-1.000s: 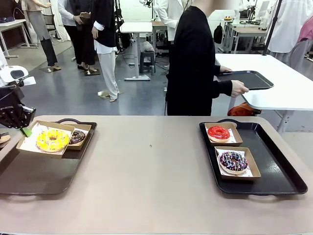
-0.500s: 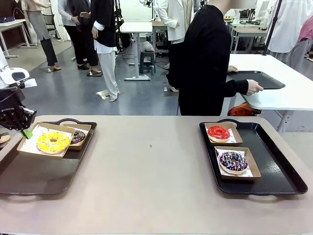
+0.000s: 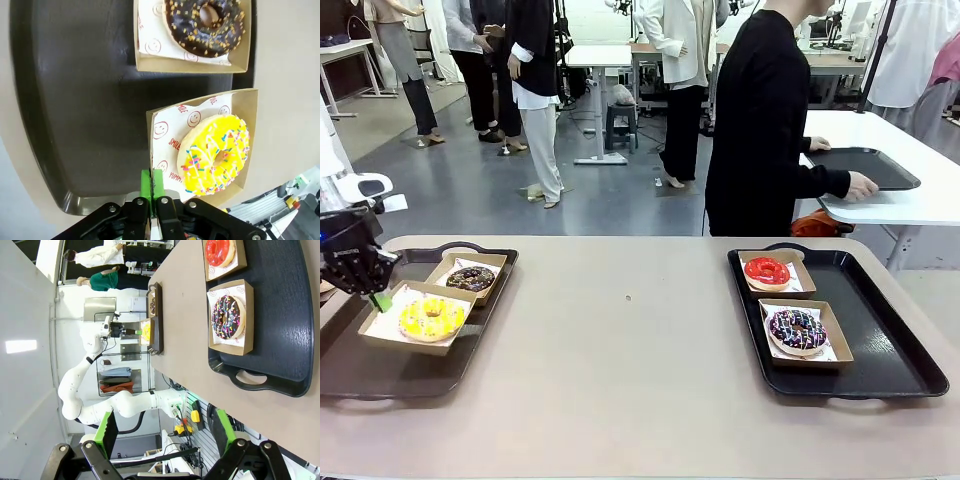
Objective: Individually package the donuts and arrange them on the tray.
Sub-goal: Place the picked Paper togo box on the Handle tray.
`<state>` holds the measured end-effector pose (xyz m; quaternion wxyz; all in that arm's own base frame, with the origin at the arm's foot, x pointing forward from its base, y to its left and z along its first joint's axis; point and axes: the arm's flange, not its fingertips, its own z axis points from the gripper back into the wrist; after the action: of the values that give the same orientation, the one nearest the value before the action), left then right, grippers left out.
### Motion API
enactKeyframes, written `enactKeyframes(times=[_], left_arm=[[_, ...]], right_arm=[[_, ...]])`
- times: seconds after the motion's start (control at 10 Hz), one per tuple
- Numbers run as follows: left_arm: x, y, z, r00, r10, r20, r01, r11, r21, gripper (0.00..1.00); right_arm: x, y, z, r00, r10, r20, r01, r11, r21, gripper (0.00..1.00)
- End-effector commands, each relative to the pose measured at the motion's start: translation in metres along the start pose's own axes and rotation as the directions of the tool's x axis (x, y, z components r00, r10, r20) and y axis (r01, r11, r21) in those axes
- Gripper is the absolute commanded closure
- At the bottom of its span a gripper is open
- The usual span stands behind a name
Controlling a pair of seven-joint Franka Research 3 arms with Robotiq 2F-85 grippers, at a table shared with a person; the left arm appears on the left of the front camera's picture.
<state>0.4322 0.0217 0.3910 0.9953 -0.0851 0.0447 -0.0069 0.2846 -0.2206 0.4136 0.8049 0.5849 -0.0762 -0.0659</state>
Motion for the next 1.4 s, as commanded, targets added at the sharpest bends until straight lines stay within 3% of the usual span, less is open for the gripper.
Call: enactKeyframes(times=[0.0, 0.3, 0.4, 0.5, 0.6, 0.7, 0.9, 1.0, 1.1, 1.2, 1.3], left_arm=[[-0.002, 0.01, -0.012, 1.0, -0.016, -0.014, 0.015, 0.999, -0.051, 0.99], [0.0, 0.012, -0.028, 1.0, -0.004, -0.018, 0.003, 0.999, -0.048, 0.99], [0.0, 0.012, -0.029, 1.0, -0.008, -0.013, 0.007, 0.999, -0.042, 0.89], [0.0, 0.011, -0.029, 1.0, -0.021, -0.008, 0.02, 0.999, -0.038, 0.43], [-0.001, 0.011, -0.028, 1.0, -0.025, -0.008, 0.024, 0.999, -0.034, 0.34], [-0.002, 0.011, -0.028, 1.0, -0.03, -0.006, 0.03, 0.999, -0.033, 0.0], [-0.005, 0.011, -0.021, 0.999, -0.04, 0.0, 0.04, 0.999, -0.033, 0.0], [-0.007, 0.01, -0.016, 0.999, -0.047, 0.004, 0.047, 0.998, -0.03, 0.11], [-0.01, 0.009, -0.009, 0.998, -0.058, 0.006, 0.058, 0.998, -0.029, 0.4], [-0.013, 0.006, 0.0, 0.998, -0.069, 0.01, 0.069, 0.997, -0.026, 0.0], [-0.017, 0.002, 0.013, 0.997, -0.079, 0.023, 0.079, 0.997, -0.01, 0.21]], right_arm=[[-0.001, 0.004, 0.0, 1.0, -0.004, 0.003, 0.004, 1.0, 0.006, 0.0], [-0.001, 0.004, 0.0, 1.0, -0.004, 0.003, 0.004, 1.0, 0.006, 0.0], [-0.001, 0.004, 0.0, 1.0, -0.004, 0.003, 0.004, 1.0, 0.006, 0.0], [-0.001, 0.004, 0.0, 1.0, -0.004, 0.003, 0.004, 1.0, 0.006, 0.0], [-0.001, 0.004, 0.0, 1.0, -0.004, 0.003, 0.004, 1.0, 0.006, 0.0], [-0.001, 0.004, 0.0, 1.0, -0.004, 0.003, 0.004, 1.0, 0.006, 0.0], [-0.001, 0.004, 0.0, 1.0, -0.004, 0.003, 0.004, 1.0, 0.006, 0.0], [-0.001, 0.004, 0.0, 1.0, -0.004, 0.003, 0.004, 1.0, 0.006, 0.0], [-0.001, 0.004, 0.0, 1.0, -0.004, 0.003, 0.004, 1.0, 0.006, 0.0], [-0.001, 0.004, 0.0, 1.0, -0.004, 0.003, 0.004, 1.0, 0.006, 0.0], [-0.001, 0.004, 0.0, 1.0, -0.004, 0.003, 0.004, 1.0, 0.006, 0.0]])
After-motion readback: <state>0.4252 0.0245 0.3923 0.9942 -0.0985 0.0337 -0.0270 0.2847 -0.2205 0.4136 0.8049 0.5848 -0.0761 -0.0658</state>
